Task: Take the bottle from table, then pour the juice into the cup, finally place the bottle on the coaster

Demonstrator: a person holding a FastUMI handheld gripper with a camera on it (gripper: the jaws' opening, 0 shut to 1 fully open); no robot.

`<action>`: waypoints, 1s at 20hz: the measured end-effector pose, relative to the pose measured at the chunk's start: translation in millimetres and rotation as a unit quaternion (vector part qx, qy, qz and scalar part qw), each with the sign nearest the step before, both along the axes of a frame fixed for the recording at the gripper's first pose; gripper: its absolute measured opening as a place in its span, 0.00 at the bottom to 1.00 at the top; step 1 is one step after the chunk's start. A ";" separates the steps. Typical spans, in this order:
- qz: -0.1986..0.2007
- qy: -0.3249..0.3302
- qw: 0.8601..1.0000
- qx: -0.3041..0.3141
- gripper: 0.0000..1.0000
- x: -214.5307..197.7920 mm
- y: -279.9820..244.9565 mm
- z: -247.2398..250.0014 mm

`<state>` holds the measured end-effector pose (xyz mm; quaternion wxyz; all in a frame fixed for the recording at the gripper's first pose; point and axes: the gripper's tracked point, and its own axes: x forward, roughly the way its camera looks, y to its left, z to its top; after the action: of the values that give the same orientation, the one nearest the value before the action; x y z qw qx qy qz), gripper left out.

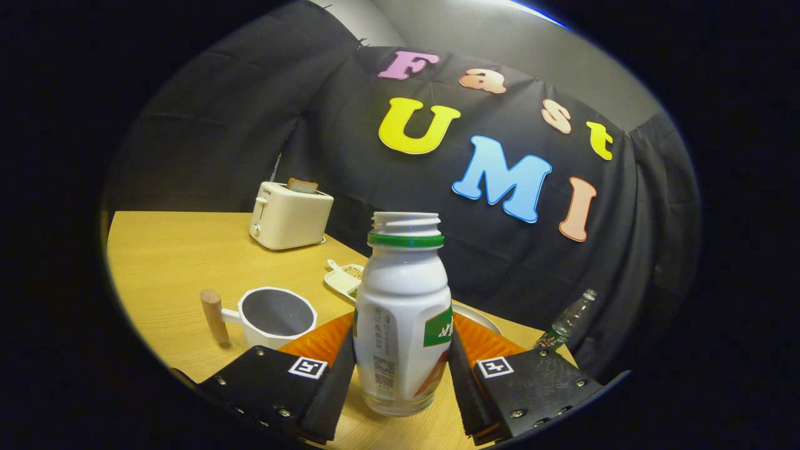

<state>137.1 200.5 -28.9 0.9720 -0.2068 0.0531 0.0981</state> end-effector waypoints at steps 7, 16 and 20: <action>-0.001 -0.025 0.999 0.030 0.73 9.2 -3.6 3.6; -0.024 -0.021 0.995 0.098 0.72 45.0 -14.2 -12.3; -0.029 -0.007 0.993 0.115 0.73 60.4 -19.0 -25.8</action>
<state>197.6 181.5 -54.7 0.9921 -0.0929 0.0406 0.0735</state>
